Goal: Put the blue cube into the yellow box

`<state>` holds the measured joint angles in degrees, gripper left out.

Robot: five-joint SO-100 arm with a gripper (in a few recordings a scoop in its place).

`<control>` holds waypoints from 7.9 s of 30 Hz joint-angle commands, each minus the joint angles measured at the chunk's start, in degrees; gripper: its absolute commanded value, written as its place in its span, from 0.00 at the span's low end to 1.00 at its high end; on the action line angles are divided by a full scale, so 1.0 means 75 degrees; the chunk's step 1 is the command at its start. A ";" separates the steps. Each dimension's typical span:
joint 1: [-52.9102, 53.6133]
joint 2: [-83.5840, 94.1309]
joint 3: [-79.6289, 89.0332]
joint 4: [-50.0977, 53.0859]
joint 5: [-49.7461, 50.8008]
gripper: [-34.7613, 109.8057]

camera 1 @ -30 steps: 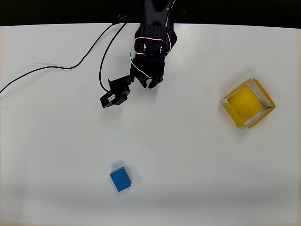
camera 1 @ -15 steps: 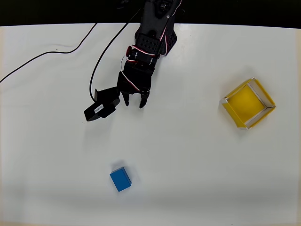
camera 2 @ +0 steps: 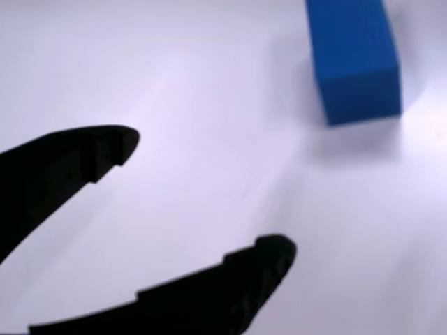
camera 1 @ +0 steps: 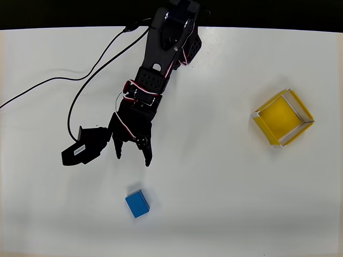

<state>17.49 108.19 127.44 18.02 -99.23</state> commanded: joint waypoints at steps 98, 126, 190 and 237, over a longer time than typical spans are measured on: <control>-0.1254 -0.7582 -1.1531 0.3234 -0.1395 0.37; -0.7301 0.1875 -0.5426 0.4898 0.3117 0.37; -1.0676 -0.4242 -0.6902 0.5883 0.6082 0.41; -0.3316 0.4160 0.1008 0.3410 0.0281 0.24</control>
<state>-11.25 128.85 129.81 47.46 -92.90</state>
